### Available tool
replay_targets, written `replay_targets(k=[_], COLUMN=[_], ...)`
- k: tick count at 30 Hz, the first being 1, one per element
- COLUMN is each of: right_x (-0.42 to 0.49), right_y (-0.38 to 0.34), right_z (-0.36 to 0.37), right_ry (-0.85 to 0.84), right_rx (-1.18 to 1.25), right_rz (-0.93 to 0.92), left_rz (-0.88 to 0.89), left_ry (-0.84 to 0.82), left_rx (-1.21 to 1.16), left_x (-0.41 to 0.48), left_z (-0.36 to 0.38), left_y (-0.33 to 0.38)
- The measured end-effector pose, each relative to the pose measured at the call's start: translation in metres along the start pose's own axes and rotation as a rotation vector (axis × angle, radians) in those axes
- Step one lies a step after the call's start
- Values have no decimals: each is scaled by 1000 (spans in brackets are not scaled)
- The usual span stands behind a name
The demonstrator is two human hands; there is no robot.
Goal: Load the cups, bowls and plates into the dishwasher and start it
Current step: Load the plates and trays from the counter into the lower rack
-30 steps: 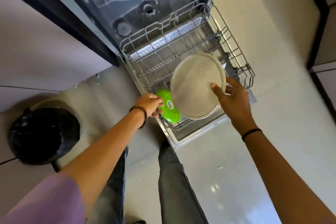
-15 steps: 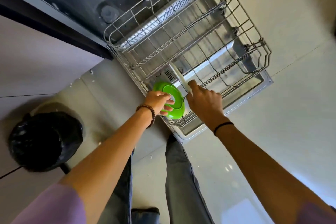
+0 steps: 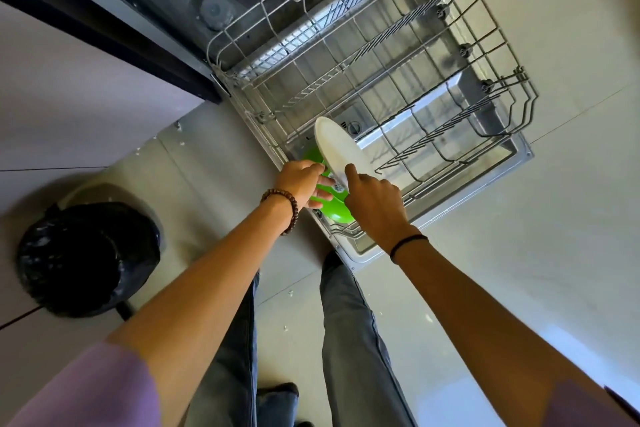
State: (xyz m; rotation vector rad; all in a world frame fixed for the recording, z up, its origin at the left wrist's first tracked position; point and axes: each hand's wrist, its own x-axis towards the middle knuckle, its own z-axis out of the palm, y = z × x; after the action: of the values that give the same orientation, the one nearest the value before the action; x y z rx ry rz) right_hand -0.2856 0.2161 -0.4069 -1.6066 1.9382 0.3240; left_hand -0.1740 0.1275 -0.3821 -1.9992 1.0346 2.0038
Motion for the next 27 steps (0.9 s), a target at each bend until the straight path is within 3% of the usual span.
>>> replay_targets(k=[11, 17, 27], right_x=[-1, -2, -22], right_y=[40, 30, 8], right_z=[11, 26, 15], right_ry=[-15, 23, -42], right_rx=[20, 138, 137], right_rz=[89, 144, 137], left_rz=[7, -7, 20], left_ry=[-20, -11, -9], left_rx=[6, -6, -39], left_x=[-7, -12, -26], left_z=[-11, -16, -32], left_y=[-28, -47, -56])
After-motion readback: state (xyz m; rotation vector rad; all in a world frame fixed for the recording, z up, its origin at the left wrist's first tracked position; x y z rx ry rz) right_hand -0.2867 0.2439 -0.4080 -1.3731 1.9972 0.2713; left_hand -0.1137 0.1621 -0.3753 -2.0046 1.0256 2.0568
